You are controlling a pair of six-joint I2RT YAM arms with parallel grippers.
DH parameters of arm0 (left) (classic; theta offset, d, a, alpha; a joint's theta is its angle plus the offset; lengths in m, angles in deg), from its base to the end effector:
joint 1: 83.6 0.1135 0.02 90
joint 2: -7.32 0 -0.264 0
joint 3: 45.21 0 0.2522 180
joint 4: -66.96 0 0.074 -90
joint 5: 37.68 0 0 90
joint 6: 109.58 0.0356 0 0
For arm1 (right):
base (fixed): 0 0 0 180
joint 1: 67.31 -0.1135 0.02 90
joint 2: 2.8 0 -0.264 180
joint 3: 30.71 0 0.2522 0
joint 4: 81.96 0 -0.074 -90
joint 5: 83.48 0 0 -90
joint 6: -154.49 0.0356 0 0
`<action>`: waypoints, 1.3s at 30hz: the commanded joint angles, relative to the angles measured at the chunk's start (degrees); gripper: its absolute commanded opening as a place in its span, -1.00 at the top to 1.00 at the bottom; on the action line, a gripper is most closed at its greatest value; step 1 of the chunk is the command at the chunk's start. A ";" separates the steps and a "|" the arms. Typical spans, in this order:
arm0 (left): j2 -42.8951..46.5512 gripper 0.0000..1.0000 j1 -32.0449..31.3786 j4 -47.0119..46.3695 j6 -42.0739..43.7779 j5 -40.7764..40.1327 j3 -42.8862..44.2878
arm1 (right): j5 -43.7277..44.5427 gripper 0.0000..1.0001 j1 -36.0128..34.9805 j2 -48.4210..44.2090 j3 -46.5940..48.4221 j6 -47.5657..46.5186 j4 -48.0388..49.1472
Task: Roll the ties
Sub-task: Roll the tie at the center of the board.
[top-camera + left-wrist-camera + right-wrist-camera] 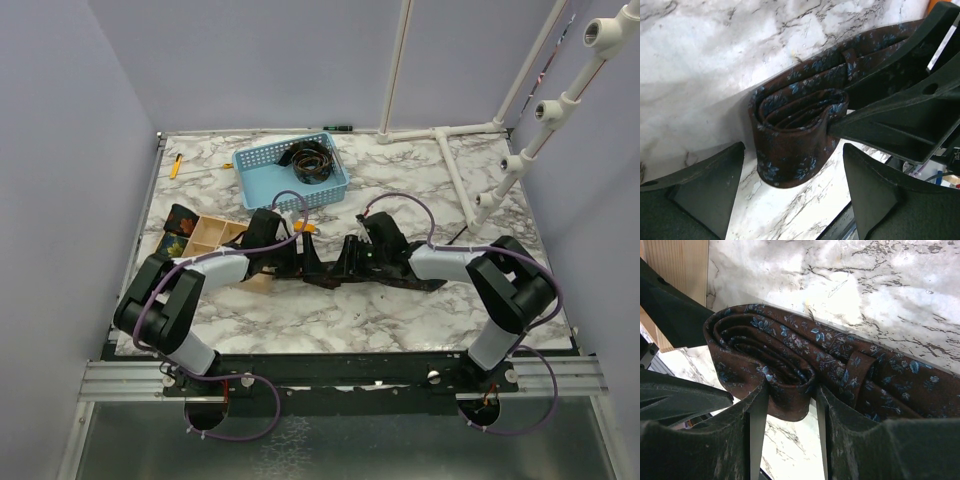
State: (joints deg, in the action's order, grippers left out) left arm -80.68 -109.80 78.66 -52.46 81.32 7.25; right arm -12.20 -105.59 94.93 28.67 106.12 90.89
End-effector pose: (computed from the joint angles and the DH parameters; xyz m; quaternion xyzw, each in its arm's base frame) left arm 0.2502 -0.1424 0.1536 0.0386 0.9053 -0.3769 0.1921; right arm 0.2510 0.2127 0.1418 -0.0349 0.9146 0.3553 0.1897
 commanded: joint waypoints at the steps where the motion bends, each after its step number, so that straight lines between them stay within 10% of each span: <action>1: -3.68 -0.61 0.43 -1.65 1.76 3.49 1.47 | 2.11 0.14 -0.21 1.99 -1.08 -0.43 0.29; 16: -6.83 0.31 0.36 -4.43 1.37 9.24 0.21 | 2.04 0.15 -0.13 1.35 -2.37 0.37 2.39; 22: -5.33 1.00 0.27 -3.98 0.73 8.03 -0.71 | 3.31 0.08 -0.13 -2.72 -3.46 1.02 2.56; 39: 4.35 1.00 -0.20 19.66 6.34 -1.25 3.69 | 16.60 0.15 4.97 -15.18 -8.71 -5.82 -10.77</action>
State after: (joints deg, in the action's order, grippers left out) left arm -79.94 -109.25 89.56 -49.16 85.05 8.34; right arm 2.91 -100.35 79.92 23.27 102.45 83.94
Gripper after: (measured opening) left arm 0.085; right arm 0.432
